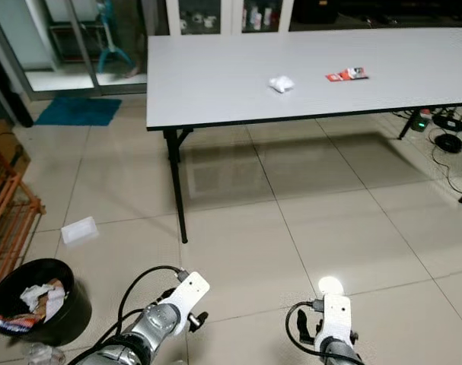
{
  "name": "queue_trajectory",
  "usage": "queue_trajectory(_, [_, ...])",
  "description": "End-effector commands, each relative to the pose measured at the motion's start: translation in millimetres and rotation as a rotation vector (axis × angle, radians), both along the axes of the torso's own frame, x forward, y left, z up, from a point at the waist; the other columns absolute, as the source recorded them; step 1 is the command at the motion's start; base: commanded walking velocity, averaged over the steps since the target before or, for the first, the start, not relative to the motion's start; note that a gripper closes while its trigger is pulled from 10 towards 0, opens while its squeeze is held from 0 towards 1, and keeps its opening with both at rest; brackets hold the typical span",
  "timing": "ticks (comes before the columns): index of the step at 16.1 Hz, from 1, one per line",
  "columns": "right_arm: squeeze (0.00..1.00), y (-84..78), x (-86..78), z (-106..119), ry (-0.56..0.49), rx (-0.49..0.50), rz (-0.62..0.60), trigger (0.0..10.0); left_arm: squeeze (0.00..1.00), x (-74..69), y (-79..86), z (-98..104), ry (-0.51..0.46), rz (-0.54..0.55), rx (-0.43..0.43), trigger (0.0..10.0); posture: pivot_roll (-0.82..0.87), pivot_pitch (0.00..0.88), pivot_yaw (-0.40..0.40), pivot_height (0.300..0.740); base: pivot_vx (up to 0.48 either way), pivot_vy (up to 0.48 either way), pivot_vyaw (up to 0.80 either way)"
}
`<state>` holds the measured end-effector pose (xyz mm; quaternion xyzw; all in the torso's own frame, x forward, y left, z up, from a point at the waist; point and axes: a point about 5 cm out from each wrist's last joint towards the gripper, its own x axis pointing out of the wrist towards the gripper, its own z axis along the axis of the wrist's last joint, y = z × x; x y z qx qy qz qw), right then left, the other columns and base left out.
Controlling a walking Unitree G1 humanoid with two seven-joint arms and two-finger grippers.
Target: Picking trash to rubbish bin
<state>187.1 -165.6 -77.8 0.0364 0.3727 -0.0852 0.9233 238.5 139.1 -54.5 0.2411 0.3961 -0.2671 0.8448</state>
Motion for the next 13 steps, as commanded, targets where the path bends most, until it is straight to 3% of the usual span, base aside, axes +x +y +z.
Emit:
queue_trajectory(1, [0.00,3.0,-1.9,-1,0.005,-0.012,0.012,10.0,0.00,4.8,-2.6,3,-0.017,-0.029,0.006,10.0,0.08,0.025,-0.010,0.740,0.000,0.000,0.00])
queue_trajectory(10, [0.00,-2.3,-16.1,-7,0.026,-0.022,0.027,10.0,0.00,-0.1,0.3,0,-0.006,-0.049,0.037,10.0,0.08,0.034,-0.006,0.740,0.000,0.000,0.00])
queue_trajectory(13, [0.00,-5.0,-31.0,-12,0.047,-0.030,0.045,10.0,0.00,-1.3,4.9,-2,0.022,0.027,0.037,10.0,0.08,0.037,-0.011,0.740,0.000,0.000,0.00])
